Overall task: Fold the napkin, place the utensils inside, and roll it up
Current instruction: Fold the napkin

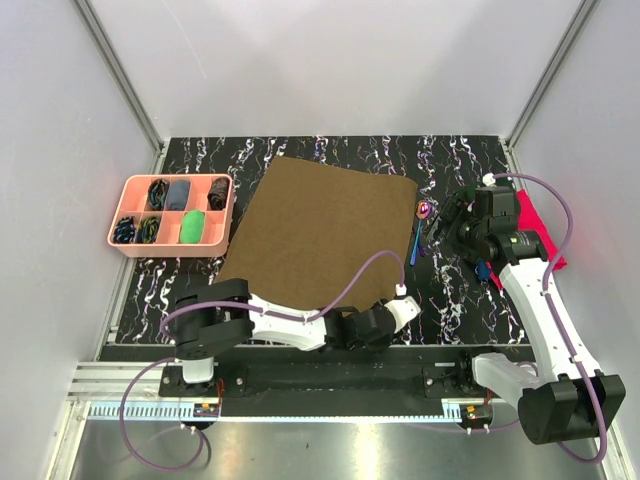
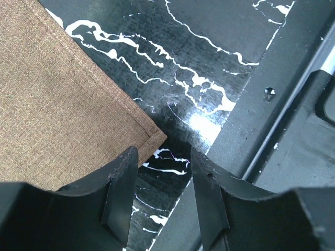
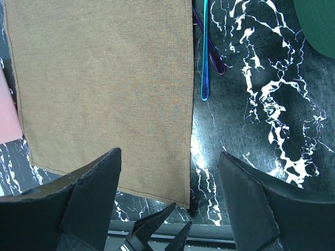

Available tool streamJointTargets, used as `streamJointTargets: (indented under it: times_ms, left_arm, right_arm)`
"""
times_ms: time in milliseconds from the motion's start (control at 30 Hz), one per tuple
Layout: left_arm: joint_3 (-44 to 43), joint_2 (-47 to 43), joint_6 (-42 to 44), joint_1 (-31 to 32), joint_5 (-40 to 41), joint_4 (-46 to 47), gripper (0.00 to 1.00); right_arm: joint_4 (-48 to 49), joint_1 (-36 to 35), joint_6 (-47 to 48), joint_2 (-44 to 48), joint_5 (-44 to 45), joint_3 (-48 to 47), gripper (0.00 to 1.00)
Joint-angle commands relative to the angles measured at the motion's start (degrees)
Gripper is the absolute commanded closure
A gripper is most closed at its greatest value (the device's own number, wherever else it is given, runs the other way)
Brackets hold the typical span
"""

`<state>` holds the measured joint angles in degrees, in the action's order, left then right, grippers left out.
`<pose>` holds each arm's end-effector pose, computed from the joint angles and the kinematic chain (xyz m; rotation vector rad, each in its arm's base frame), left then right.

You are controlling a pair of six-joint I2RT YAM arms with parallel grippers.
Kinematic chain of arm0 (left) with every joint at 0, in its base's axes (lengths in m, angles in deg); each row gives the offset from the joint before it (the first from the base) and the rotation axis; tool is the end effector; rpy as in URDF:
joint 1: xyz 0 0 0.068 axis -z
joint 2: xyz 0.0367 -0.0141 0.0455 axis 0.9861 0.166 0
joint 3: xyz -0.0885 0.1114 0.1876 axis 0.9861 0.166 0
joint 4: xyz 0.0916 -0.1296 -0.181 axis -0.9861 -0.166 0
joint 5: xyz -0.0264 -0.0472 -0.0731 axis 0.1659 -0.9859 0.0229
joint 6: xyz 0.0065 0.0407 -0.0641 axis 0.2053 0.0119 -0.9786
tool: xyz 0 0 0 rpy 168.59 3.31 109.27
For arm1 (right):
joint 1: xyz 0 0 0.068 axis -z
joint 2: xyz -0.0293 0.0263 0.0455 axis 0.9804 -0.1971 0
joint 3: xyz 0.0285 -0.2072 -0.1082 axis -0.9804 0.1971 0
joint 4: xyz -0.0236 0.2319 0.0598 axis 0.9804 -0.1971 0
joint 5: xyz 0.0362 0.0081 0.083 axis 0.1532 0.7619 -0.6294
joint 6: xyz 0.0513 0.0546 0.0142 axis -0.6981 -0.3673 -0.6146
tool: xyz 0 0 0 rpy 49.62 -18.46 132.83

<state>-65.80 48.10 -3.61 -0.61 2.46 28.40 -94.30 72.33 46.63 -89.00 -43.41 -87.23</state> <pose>0.0806 -0.3597 0.1101 1.1753 2.0346 -0.5480 0.2284 0.0317 0.2641 0.4425 2.3519 0.4204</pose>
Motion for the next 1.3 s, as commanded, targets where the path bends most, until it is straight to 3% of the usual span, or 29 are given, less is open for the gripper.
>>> streamJointTargets:
  times_ms: [0,167,400,833,1033,1267]
  left_arm:
    - [-2.2,1.2,0.7,0.3,2.8,5.1,0.54]
    - [-3.2,2.8,0.6,0.3,3.8,4.2,0.55]
    - [-2.5,3.8,-1.9,0.3,4.9,3.4,0.64]
    - [-1.8,3.0,-4.3,0.2,4.3,0.4,0.99]
    - [-1.9,1.6,-4.6,0.2,1.4,1.1,1.0]
    - [0.7,-9.1,-8.1,0.0,-1.3,3.1,1.0]
  right_arm:
    - [0.1,0.4,1.1,0.4,-1.2,0.4,0.17]
    - [0.3,0.4,1.3,0.4,-1.5,0.8,0.17]
    - [0.4,0.5,1.3,0.8,-1.7,0.9,0.17]
    - [0.3,0.7,1.3,0.9,-2.1,0.5,0.16]
    - [0.5,0.6,1.3,0.9,-1.8,0.8,0.16]
    - [0.6,0.6,1.4,1.0,-1.8,0.9,0.16]
